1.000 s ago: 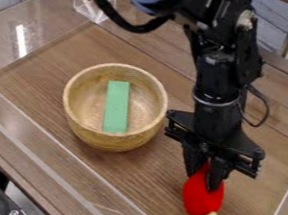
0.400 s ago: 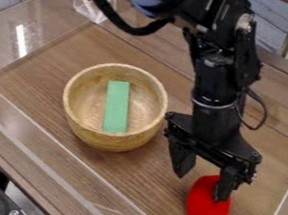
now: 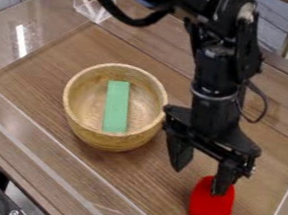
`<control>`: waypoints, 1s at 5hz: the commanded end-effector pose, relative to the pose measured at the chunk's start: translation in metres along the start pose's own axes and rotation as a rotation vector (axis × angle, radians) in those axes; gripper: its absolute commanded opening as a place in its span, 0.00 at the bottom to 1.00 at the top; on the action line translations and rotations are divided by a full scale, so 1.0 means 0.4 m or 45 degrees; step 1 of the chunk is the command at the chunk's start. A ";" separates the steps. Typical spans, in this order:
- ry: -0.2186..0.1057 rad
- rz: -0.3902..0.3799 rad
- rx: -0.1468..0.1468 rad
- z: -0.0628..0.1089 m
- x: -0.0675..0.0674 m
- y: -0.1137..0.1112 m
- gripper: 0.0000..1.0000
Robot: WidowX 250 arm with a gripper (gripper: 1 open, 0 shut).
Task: Move the red fruit to the right
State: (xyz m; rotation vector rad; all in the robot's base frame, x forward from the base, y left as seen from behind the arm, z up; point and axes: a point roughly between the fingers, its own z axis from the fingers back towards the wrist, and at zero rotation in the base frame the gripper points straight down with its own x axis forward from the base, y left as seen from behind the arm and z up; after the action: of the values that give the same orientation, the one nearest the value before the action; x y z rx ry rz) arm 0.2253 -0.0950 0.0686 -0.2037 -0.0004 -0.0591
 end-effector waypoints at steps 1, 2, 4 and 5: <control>-0.106 0.001 -0.002 0.068 0.029 -0.001 1.00; -0.136 0.012 0.007 0.100 0.039 0.009 1.00; -0.142 0.024 0.027 0.103 0.052 0.022 1.00; -0.108 0.035 0.033 0.082 0.048 0.026 1.00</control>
State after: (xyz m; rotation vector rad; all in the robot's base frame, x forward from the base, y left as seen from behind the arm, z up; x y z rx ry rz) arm 0.2390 -0.0799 0.0900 -0.1735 -0.0463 -0.0274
